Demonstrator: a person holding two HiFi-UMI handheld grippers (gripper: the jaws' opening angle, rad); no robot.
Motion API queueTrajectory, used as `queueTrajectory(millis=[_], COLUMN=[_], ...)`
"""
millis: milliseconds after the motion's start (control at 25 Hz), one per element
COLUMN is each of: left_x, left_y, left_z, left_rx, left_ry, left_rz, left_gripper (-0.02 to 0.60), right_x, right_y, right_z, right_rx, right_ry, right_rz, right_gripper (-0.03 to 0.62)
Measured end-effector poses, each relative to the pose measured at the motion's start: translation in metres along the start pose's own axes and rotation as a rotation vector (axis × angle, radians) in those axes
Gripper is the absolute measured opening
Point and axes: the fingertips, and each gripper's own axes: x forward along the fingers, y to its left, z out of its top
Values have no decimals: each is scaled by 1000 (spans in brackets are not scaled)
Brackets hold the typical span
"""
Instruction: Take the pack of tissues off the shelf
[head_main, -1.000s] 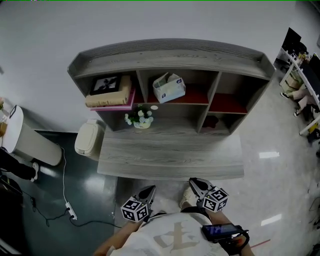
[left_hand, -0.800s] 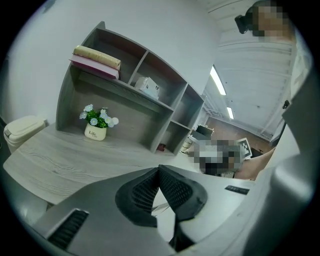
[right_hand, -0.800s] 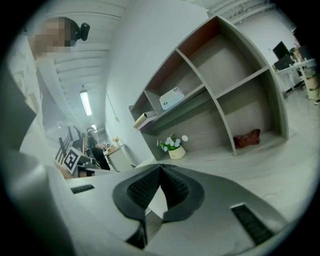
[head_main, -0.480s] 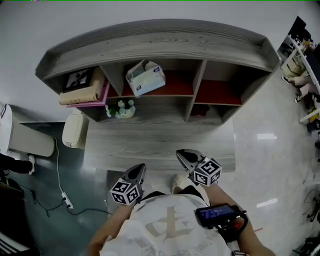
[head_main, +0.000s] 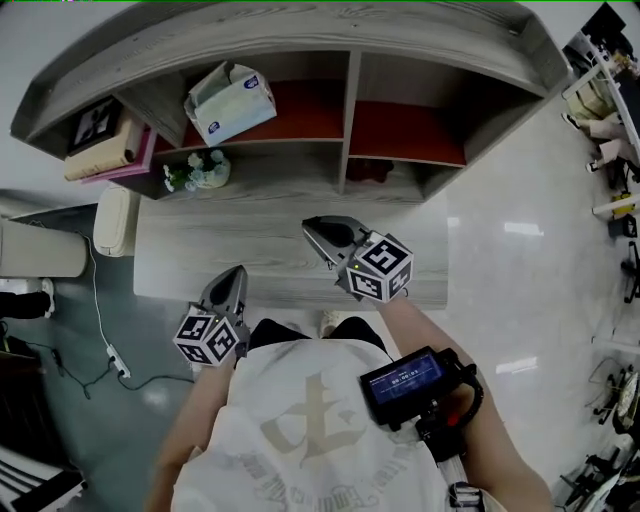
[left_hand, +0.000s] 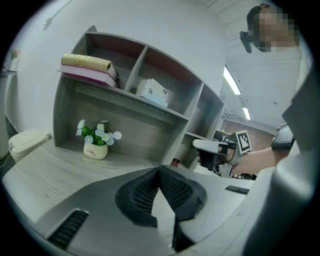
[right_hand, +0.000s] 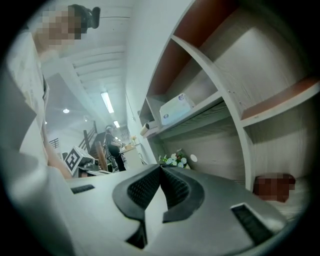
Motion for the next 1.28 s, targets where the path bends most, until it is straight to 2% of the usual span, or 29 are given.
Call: queueTrajectory(millis=[360, 640, 760, 960, 1280], left_x=[20, 31, 36, 40, 41], left_y=[6, 10, 11, 6, 17], left_z=[34, 73, 87, 112, 182], left_rx=[16, 32, 62, 124, 178], left_ry=[-33, -84, -95, -79, -204], left_rz=[-14, -50, -56, -38, 1], left_gripper=[3, 3, 3, 5, 5], right_x=[19, 31, 36, 26, 29], right_y=[-12, -13, -13, -7, -4], right_z=[10, 18, 12, 9, 12], right_rx=[51, 15, 2, 39, 35], right_ry=[-21, -12, -8, -1, -10], right_rz=[18, 9, 11, -31, -47], right_gripper=[6, 6, 6, 6, 6])
